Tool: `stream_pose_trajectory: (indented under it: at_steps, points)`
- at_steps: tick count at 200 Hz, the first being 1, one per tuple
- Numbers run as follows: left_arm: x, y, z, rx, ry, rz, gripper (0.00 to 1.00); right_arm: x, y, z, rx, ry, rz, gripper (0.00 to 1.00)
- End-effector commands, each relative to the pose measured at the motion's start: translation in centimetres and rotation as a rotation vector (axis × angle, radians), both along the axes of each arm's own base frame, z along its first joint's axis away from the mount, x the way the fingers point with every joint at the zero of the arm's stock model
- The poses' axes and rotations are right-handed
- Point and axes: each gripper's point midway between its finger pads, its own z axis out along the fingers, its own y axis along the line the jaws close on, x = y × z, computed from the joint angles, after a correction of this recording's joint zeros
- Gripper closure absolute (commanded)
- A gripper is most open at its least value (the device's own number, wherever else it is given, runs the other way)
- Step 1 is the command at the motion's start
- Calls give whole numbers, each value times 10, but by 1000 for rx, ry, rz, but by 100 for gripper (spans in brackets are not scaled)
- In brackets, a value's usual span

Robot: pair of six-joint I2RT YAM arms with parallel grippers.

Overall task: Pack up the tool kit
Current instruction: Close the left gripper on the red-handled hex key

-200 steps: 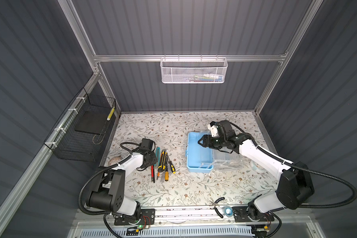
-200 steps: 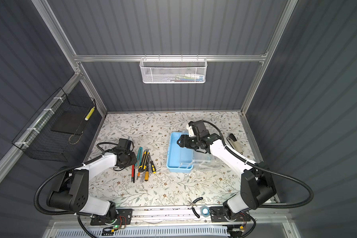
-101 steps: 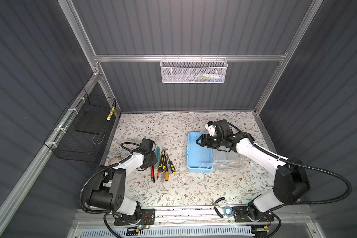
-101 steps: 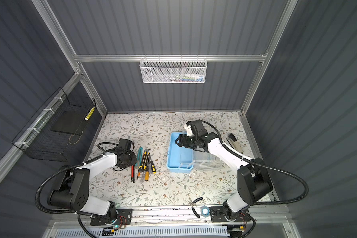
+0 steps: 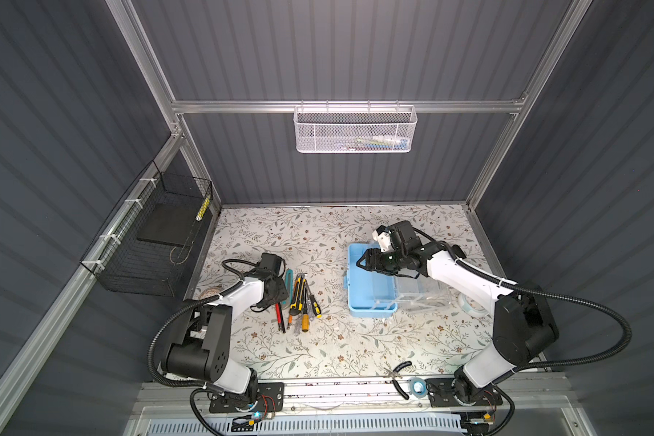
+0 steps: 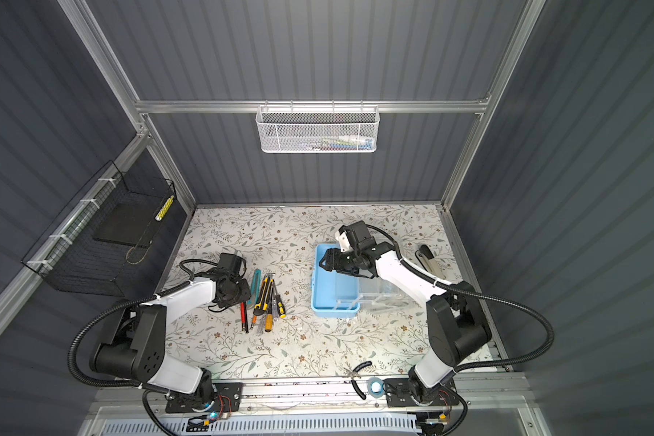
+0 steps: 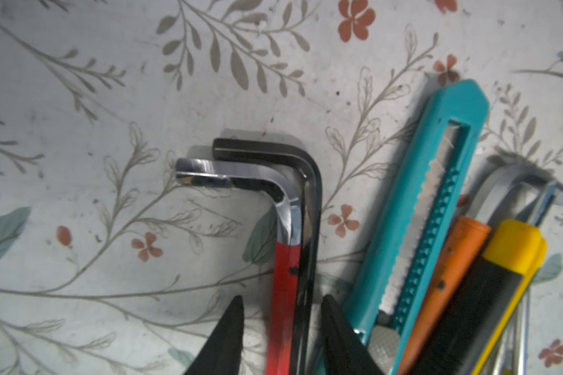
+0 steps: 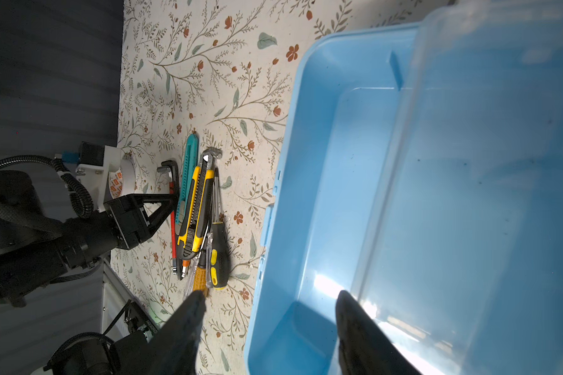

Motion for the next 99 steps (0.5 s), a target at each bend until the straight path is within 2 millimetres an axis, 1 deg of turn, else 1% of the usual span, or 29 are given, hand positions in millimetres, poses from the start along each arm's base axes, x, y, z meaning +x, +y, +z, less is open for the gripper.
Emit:
stream_pose_trajectory:
  at_steps: [1,21,39,76,99]
  points:
    - [1,10,25,39,-43,12,58,-4,-4,-6,-23,30,3,35]
    - [2,10,35,37,-68,9,59,-4,-5,-2,-21,19,1,35]
    - [2,10,34,37,-64,4,60,-5,-6,-1,-22,14,3,35]
    - [0,8,21,34,-41,-5,65,-7,-6,-6,-27,29,0,36]
    - [-2,7,11,29,-21,-13,67,-7,-7,-6,-26,28,-1,36]
